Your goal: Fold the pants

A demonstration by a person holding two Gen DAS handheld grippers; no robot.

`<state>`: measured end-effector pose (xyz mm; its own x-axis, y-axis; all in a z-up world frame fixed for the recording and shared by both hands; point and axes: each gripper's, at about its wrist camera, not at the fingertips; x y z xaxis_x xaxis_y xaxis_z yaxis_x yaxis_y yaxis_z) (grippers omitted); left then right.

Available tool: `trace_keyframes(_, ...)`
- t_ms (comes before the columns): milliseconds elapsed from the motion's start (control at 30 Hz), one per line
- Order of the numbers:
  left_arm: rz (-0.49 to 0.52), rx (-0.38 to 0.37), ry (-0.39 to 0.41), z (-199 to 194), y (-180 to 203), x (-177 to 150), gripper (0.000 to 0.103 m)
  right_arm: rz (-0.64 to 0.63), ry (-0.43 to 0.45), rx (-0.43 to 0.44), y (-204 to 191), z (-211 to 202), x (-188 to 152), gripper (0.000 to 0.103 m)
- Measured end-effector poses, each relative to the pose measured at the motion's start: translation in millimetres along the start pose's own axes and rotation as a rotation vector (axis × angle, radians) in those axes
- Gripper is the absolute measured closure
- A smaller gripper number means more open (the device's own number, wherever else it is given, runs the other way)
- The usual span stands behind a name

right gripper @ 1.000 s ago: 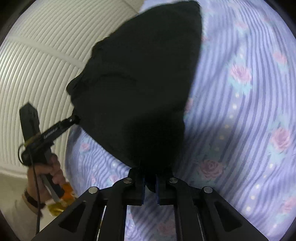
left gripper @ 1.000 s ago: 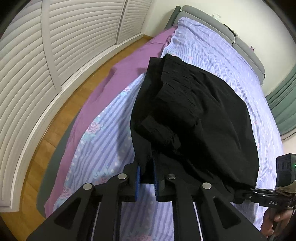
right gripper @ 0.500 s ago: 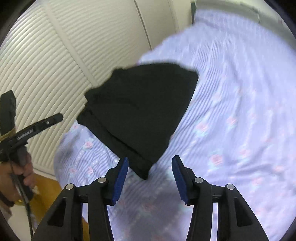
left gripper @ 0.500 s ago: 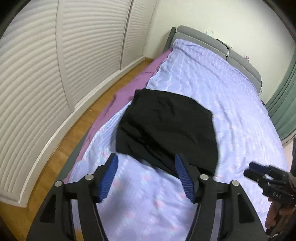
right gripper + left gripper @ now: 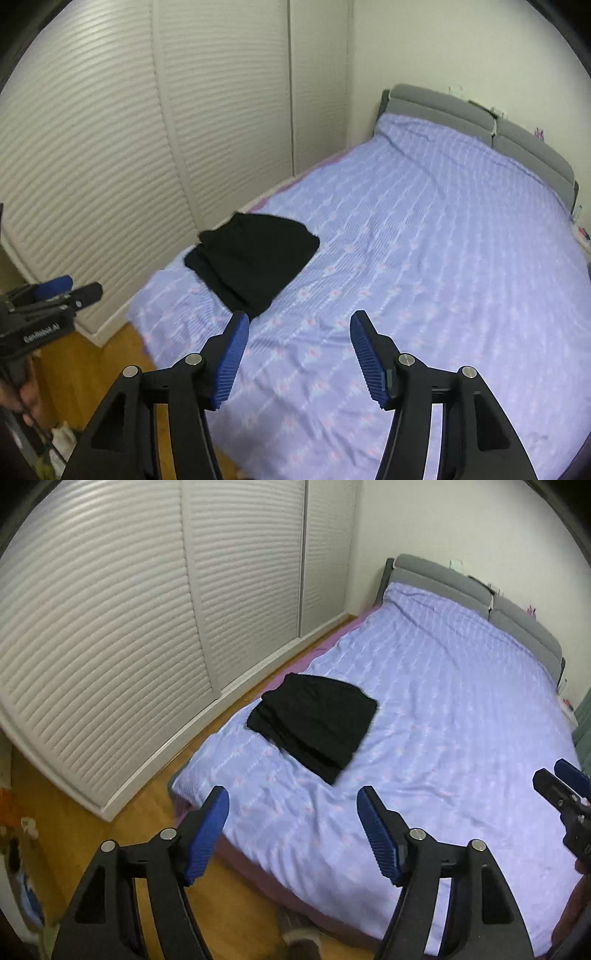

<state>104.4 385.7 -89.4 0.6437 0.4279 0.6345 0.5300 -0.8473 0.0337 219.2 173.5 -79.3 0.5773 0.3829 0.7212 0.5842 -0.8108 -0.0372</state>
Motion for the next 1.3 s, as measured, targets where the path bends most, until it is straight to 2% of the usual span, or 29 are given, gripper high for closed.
trace_keyframes(133, -0.001, -0.006, 0.015, -80.9, 32.4, -19.3, 0.018, -0.021, 0.041, 0.013, 15.6, -79.2, -7.3, 0.038)
trace_keyframes(300, 0.046, -0.059, 0.010, -160.2, 75.8, -42.7, 0.017, -0.030, 0.082, 0.001, 37.9, -177.9, -25.1, 0.036)
trace_keyframes(400, 0.107, -0.098, 0.026, -196.1, 104.1, -56.7, 0.016, 0.000, 0.101, -0.027, 52.8, -223.2, -37.3, 0.031)
trace_keyframes(667, 0.215, -0.197, 0.054, -265.3, 157.5, -88.5, 0.013, 0.126, 0.145, -0.168, 104.3, -334.8, -82.2, 0.031)
trace_keyframes(767, 0.240, -0.222, 0.070, -284.2, 173.8, -102.9, 0.012, 0.198, 0.136, -0.210, 121.2, -361.6, -99.9, 0.031)
trace_keyframes(933, 0.342, -0.248, 0.109, -306.1, 198.4, -123.7, 0.012, 0.320, 0.112, -0.271, 143.0, -391.9, -134.0, 0.031)
trace_keyframes(1100, 0.344, -0.269, 0.132, -316.4, 206.5, -127.1, 0.012, 0.365, 0.124, -0.354, 154.1, -415.6, -154.8, 0.031)
trace_keyframes(1300, 0.359, -0.285, 0.164, -326.6, 217.4, -127.9, 0.012, 0.425, 0.145, -0.398, 172.0, -438.5, -167.4, 0.031)
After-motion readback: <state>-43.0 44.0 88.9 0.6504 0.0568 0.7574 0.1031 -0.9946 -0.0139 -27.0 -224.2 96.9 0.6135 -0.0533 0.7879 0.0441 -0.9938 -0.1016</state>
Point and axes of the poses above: each gripper's, at about its wrist camera, not at the fingertips, and z roughly the way its jaws point, y to its right, x to its top
